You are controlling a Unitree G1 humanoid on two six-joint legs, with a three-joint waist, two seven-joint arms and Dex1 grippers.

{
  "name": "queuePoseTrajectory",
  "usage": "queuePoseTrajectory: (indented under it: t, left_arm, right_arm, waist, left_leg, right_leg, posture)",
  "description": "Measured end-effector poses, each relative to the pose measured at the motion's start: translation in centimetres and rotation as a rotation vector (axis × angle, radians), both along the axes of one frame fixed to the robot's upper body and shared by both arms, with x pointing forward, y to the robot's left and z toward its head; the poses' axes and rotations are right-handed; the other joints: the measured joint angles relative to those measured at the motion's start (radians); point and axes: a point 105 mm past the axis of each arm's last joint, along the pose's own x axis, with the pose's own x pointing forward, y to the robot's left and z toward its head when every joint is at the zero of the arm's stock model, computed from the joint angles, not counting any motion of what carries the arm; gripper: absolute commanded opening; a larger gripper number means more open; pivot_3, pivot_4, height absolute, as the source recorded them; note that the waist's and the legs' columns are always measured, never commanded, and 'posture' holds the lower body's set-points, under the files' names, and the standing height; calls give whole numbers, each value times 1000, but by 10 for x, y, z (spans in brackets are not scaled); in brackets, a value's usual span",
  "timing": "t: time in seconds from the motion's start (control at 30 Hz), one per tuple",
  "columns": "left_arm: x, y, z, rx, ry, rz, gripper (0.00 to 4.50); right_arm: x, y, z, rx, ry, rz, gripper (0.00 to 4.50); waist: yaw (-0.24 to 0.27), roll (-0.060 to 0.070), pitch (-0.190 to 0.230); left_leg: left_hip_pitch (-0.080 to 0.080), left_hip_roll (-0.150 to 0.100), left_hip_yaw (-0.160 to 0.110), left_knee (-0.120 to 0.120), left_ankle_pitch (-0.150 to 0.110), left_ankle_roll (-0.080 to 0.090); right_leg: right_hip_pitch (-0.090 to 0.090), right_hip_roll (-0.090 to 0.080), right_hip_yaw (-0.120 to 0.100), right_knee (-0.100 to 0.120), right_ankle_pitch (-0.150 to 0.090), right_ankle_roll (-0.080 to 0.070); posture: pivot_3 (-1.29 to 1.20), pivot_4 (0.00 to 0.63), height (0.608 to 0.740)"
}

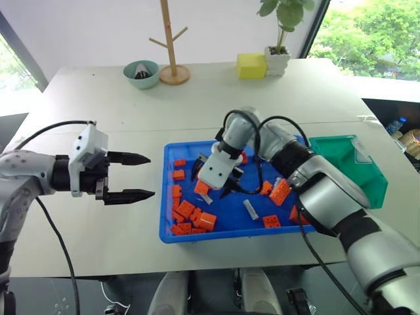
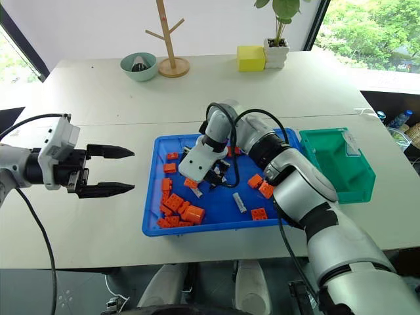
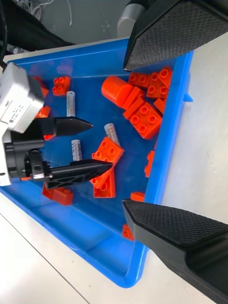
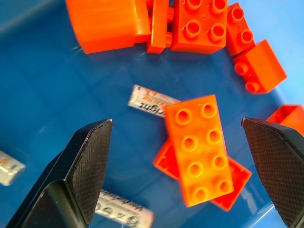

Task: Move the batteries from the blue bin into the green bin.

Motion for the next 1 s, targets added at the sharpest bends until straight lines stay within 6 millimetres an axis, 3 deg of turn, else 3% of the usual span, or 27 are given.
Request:
queuePoseTrajectory:
  t: [0.5, 0.6, 0.77, 1.0]
  left_arm:
    - [-4, -6, -5, -6, 11, 13, 4500]
    - [-4, -5, -5, -5, 12, 12, 4500]
    - [-2, -5, -3, -4, 6, 15, 4500]
    - [1, -6, 1, -6, -10, 12, 4500]
  right_arm:
    - [12, 8, -10, -56, -74, 5, 4452]
    - [13, 12, -11, -37, -65, -8, 3575]
    - [12, 13, -9, -31, -48, -12, 1128]
    - [10, 14, -1, -7, -1, -37, 1088]
  waist:
    - [-17, 0, 0]
    - [-21, 0, 0]
    - [-21, 0, 0]
    - [-21, 0, 0]
  left_leg:
    - [0, 0, -1, -2, 1, -2]
    - [0, 0, -1, -2, 1, -2]
    - [0, 0, -1, -2, 1, -2]
    - [0, 0, -2, -2, 1, -2]
  right_leg:
    - [0, 1, 0, 0, 0, -1]
    - [-1, 1, 0, 0, 0, -1]
    - [-1, 1, 0, 0, 0, -1]
    - [-1, 1, 0, 0, 0, -1]
  posture:
    - [0, 150, 702]
    - [0, 150, 702]
    - [0, 150, 702]
    - [0, 150, 702]
